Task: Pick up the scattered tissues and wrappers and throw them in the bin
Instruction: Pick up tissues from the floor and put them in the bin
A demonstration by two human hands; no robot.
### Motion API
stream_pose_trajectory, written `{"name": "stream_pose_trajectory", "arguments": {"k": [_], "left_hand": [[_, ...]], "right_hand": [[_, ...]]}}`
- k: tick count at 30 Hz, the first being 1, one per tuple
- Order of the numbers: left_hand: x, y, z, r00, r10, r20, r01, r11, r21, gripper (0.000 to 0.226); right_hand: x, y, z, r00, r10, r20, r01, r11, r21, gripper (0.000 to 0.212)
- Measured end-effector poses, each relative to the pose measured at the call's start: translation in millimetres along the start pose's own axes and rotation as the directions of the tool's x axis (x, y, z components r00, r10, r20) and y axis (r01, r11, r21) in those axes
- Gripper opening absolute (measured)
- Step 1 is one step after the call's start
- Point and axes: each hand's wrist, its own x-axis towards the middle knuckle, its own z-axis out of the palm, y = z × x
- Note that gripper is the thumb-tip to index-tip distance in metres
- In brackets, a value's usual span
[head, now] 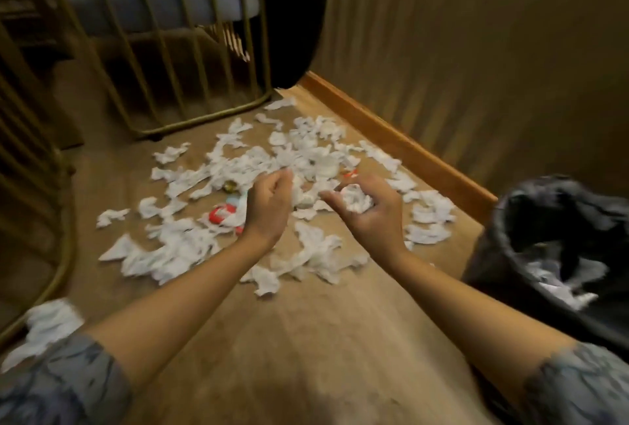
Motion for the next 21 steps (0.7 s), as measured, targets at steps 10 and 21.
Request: {"name": "stream_pose_trajectory", "arguments": {"k": [10, 21], "left_hand": [[-21, 83, 188, 0.913, -0.082, 0.400, 0.190, 0.953, -0.238, 0.042], [-91, 103, 330, 0.828, 0.013, 0.561, 0.149, 0.959, -0.242, 0.042]], "right_hand": [[0, 25, -185, 0.758, 0.283, -0.587, -0.278, 0.955, 0.102, 0.054], [-47, 62, -280, 0.394, 0.646, -0.654, -0.767, 0.623, 0.154, 0.041]]}}
